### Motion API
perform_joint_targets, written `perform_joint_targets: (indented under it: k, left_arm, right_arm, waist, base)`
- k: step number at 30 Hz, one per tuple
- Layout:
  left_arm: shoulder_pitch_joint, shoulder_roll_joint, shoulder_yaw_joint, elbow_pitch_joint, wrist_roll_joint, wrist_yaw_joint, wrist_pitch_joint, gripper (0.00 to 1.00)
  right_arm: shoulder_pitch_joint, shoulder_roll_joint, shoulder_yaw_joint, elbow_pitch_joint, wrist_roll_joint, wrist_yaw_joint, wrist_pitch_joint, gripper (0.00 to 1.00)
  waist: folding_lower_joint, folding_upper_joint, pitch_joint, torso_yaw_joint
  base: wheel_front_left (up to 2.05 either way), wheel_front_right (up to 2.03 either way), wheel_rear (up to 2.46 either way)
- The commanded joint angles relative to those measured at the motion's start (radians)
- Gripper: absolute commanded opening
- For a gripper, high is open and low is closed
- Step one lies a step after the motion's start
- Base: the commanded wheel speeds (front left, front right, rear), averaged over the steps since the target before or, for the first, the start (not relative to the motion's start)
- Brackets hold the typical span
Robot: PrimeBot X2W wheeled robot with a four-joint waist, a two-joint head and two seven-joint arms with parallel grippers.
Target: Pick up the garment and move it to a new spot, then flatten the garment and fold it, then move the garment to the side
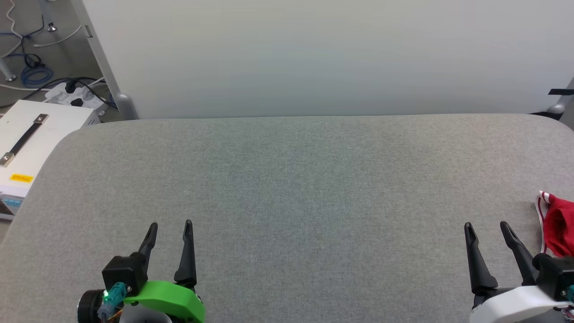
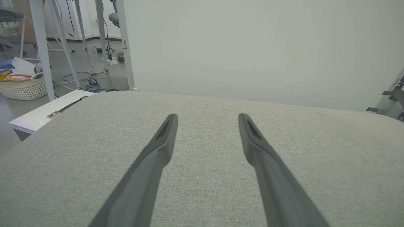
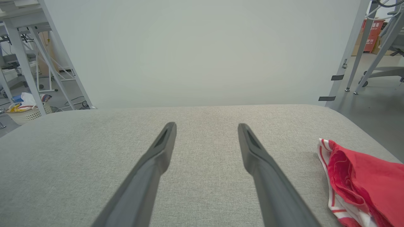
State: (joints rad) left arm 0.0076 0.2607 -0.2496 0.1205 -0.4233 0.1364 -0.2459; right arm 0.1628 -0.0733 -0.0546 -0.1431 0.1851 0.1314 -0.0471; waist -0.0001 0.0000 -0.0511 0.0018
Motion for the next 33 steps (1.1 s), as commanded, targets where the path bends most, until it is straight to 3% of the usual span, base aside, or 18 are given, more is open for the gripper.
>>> perform_joint_targets:
  k: [1, 28, 29, 33]
  left_arm:
    - [0.018, 0.006, -0.001, 0.005, -0.009, 0.004, -0.002, 1.00]
    - [0.020, 0.016, -0.010, 0.034, -0.031, 0.007, 0.003, 1.00]
    - [0.012, 0.010, -0.008, 0.033, -0.021, 0.002, 0.003, 0.00]
    - [0.011, 0.006, -0.004, 0.031, -0.015, -0.002, 0.007, 0.00]
  right_arm:
    - [0.014, 0.004, -0.001, -0.015, -0.009, -0.001, 0.005, 1.00]
    - [0.026, 0.018, 0.032, -0.044, -0.015, -0.001, 0.008, 1.00]
    - [0.020, 0.016, 0.031, -0.044, -0.015, 0.000, 0.015, 0.00]
    - [0.018, 0.016, 0.030, -0.042, -0.017, 0.000, 0.017, 0.00]
  waist:
    - [0.0001, 0.0000, -0.005, -0.005]
    - [0.0001, 0.0000, -0.002, -0.011]
    - [0.0001, 0.0000, -0.002, -0.011]
    - [0.0001, 0.0000, -0.001, -0.011]
  base:
    - [0.00, 0.00, 0.00]
    - [0.00, 0.00, 0.00]
    - [0.00, 0.00, 0.00]
    - [0.00, 0.00, 0.00]
